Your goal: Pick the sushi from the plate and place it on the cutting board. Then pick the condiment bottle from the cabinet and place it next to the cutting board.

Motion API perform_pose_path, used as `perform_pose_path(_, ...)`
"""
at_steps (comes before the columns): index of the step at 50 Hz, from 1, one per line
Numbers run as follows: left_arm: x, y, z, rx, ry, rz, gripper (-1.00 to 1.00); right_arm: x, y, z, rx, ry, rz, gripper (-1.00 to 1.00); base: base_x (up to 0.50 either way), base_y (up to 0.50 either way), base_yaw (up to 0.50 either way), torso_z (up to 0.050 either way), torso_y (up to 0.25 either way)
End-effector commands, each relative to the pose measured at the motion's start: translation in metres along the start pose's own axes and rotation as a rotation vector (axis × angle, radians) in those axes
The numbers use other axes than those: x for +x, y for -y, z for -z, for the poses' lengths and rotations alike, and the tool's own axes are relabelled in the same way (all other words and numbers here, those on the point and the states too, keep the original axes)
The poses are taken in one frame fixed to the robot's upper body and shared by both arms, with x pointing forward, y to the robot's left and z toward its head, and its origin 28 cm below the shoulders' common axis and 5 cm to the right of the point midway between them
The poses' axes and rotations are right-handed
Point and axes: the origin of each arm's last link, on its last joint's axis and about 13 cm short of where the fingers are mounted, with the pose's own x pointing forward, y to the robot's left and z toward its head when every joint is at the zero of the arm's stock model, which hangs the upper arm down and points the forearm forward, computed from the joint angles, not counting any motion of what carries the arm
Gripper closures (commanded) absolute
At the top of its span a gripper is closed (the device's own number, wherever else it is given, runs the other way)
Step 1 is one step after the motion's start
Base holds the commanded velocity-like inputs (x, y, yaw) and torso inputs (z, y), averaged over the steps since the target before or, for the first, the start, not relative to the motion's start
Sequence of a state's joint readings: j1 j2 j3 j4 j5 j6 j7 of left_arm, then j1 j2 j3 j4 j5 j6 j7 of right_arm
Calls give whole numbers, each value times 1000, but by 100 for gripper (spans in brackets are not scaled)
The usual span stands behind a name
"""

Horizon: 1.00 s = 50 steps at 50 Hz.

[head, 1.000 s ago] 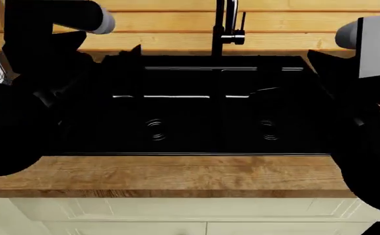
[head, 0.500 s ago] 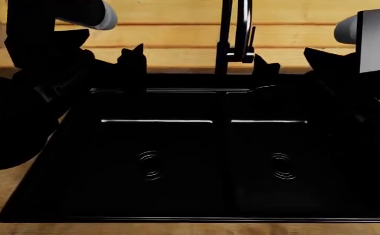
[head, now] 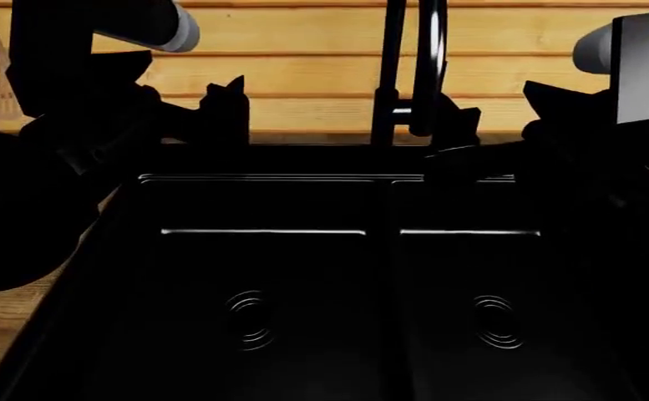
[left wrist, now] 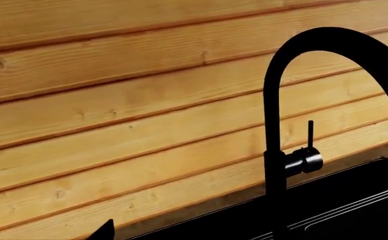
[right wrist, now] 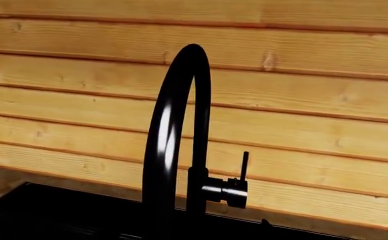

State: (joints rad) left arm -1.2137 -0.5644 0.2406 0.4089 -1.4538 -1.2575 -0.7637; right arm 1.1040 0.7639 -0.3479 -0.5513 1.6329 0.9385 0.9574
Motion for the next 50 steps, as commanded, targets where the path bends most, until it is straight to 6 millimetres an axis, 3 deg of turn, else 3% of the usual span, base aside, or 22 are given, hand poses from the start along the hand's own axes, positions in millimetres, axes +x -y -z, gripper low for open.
perform_pose_path(1, 0, 1, -1, 3, -1, 0, -100, -2, 0, -2, -4, -3, 5, -100, 211, 0, 0, 0, 0)
perform_pose_path(12, -2, -1, -3, 7, 2, -5, -100, -5, -1, -4, -14, 3, 3, -100, 112, 0, 0, 0, 0)
perform_pose_path(28, -8, -6, -14, 26, 20, -20, -100, -27, 13, -17, -28, -2, 105, -100, 0, 0, 0, 0, 0)
perform_pose_path(43, -47, -9, -95, 100, 342, -77, -100, -30, 17, -20, -30, -7, 136, -100, 0, 0, 0, 0, 0)
perform_pose_path(50, -62, -1, -115, 119, 431, -63, -100, -30, 17, -20, -33, -7, 136, -100, 0, 0, 0, 0, 0)
